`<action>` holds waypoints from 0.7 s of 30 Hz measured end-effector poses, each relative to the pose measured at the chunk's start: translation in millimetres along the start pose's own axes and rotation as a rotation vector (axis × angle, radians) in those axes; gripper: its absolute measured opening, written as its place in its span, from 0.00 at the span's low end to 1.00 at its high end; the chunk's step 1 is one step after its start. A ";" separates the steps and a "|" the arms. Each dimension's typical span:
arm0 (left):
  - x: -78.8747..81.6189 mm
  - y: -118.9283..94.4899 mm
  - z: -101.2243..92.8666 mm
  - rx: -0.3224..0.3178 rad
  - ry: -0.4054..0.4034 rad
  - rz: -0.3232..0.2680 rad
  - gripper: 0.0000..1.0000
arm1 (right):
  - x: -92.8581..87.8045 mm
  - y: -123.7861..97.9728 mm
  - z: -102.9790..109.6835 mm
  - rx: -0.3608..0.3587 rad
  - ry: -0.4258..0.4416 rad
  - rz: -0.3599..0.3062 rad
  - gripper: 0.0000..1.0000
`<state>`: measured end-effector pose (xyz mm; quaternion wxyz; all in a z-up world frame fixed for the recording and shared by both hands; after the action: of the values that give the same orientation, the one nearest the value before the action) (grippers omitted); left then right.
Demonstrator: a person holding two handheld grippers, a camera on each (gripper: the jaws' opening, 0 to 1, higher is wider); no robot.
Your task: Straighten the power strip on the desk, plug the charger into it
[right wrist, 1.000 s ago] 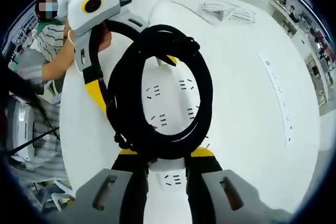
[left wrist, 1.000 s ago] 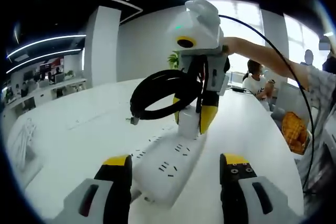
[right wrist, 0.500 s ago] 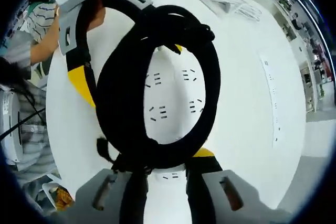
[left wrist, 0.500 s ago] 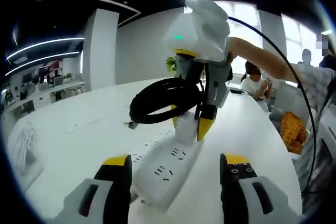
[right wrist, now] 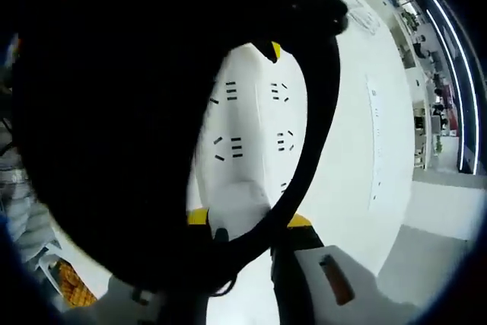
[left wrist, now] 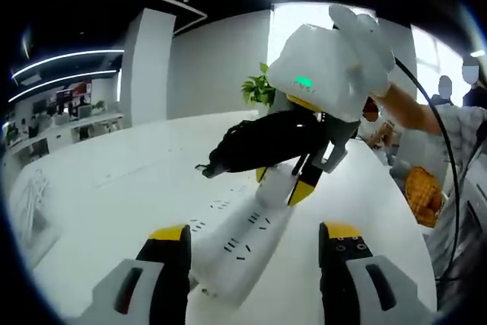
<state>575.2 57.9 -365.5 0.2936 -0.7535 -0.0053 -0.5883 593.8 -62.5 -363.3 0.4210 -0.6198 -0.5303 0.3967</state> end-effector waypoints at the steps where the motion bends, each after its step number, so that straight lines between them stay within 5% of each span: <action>1: -0.3 0.4 -1.0 -0.003 0.004 0.002 0.69 | 1.6 0.3 -1.1 -0.003 0.023 -0.034 0.27; 5: 0.8 0.0 -2.7 -0.010 0.011 0.000 0.69 | 2.7 -2.8 0.2 -0.047 -0.026 -0.218 0.29; 7: 0.7 -0.3 -2.7 -0.012 0.007 0.000 0.69 | 2.9 -4.5 3.4 -0.050 0.024 -0.282 0.29; 21: 0.2 -1.7 3.7 0.000 -0.006 0.000 0.69 | 7.6 -6.2 17.0 -0.012 0.044 -0.393 0.39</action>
<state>577.9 60.9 -365.0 0.2934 -0.7553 -0.0062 -0.5860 576.8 -52.7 -363.4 0.4980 -0.5155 -0.6342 0.2900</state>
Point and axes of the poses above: the point that each gripper's makers call its tool centre point, and the gripper's own axes: y roughly forward along the fingers, z roughly to its left, x roughly out of its top, the point moved 4 cm from there along -y, roughly backward along the fingers, and after that the axes turned 5 degrees about z, right-handed, at the moved point
